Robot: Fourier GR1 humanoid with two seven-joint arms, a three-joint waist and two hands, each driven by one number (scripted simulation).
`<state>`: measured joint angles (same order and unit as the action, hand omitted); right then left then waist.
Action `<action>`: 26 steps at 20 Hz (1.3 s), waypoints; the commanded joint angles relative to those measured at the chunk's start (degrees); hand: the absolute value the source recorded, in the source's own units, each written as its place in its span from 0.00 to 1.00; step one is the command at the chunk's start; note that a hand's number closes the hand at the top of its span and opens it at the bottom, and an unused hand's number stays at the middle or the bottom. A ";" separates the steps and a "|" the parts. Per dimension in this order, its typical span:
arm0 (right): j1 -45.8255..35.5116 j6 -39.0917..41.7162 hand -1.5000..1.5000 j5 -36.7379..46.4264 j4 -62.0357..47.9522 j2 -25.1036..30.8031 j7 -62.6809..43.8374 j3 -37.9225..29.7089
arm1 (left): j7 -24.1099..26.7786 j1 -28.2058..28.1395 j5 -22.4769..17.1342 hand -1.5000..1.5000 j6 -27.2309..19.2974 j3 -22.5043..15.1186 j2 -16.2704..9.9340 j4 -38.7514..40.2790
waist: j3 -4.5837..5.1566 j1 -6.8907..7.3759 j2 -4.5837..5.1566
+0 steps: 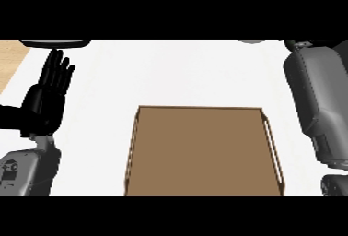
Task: Pick the squash from the tray and place it in the pot
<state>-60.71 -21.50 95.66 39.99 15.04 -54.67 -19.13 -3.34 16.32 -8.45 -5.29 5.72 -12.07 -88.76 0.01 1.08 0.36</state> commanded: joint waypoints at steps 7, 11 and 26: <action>8.02 -8.14 1.00 -11.98 -3.32 11.35 15.85 -6.53 | 2.57 -0.83 1.95 0.50 -0.66 -0.39 1.39 2.39 | -0.06 -0.65 0.02; 10.30 -8.64 1.00 -14.66 -4.23 12.29 18.59 -6.32 | -0.28 0.55 0.75 0.50 -0.19 0.98 0.17 0.70 | -0.03 -0.67 -0.22; 10.70 -10.56 0.00 -32.84 -23.22 17.16 36.57 -20.54 | 1.16 1.86 0.78 0.50 1.14 0.40 0.90 2.85 | -0.24 0.74 0.63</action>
<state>-50.72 -33.56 68.79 19.18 31.90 -24.74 -35.66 -2.91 18.10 -7.11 -5.32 5.67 -10.67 -87.07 -0.19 1.76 0.83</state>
